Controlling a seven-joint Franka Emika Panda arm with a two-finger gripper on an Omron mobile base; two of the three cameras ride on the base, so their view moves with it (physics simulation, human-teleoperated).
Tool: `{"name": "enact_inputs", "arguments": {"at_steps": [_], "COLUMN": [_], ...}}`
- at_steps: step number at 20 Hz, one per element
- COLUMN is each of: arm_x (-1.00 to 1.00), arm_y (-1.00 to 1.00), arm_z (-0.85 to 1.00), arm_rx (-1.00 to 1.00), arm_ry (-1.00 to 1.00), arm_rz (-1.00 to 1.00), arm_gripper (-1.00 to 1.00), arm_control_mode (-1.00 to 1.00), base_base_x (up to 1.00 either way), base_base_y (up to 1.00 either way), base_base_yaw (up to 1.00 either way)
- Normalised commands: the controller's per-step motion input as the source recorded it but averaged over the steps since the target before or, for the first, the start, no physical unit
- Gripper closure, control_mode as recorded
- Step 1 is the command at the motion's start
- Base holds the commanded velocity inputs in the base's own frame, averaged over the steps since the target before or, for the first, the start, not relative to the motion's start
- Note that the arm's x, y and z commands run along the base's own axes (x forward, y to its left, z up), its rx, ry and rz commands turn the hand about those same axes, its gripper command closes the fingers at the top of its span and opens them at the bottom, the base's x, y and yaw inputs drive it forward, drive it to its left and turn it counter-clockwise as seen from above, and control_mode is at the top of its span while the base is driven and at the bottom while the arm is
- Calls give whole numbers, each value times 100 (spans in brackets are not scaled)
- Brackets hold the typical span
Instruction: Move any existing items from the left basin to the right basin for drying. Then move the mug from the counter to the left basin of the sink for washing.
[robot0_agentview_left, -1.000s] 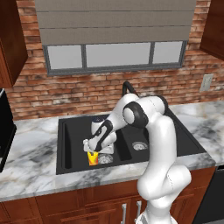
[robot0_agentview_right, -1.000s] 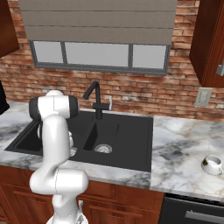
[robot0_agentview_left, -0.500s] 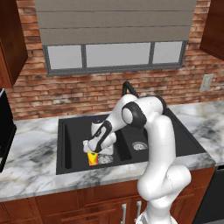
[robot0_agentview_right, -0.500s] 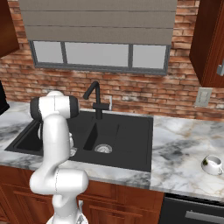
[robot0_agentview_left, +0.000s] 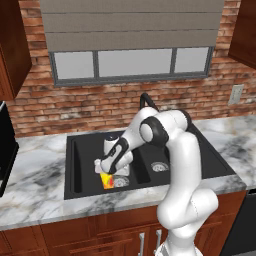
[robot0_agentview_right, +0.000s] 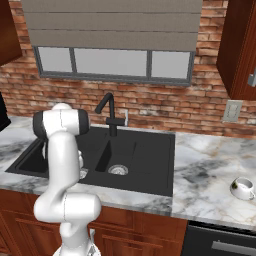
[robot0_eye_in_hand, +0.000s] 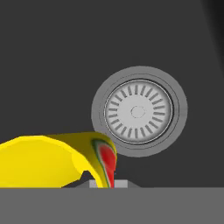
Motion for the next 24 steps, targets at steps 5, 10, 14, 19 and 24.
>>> {"name": "enact_inputs", "arguments": {"at_steps": [5, 10, 14, 19, 24], "arm_x": [-28, -17, 0, 0, 0], "arm_y": [0, -10, -18, -27, -29], "arm_z": [25, 50, 61, 64, 64], "arm_rx": [0, -3, -4, -2, 0], "arm_ry": [-14, -16, -12, -9, -7], "arm_rz": [0, 0, 0, 0, 0], "arm_gripper": [100, 100, 100, 100, 100], "arm_control_mode": [-100, -100, -100, -100, -100], "base_base_x": [0, 0, 0, 0, 0], "base_base_y": [0, 0, 0, 0, 0], "base_base_yaw": [0, 0, 0, 0, 0]}}
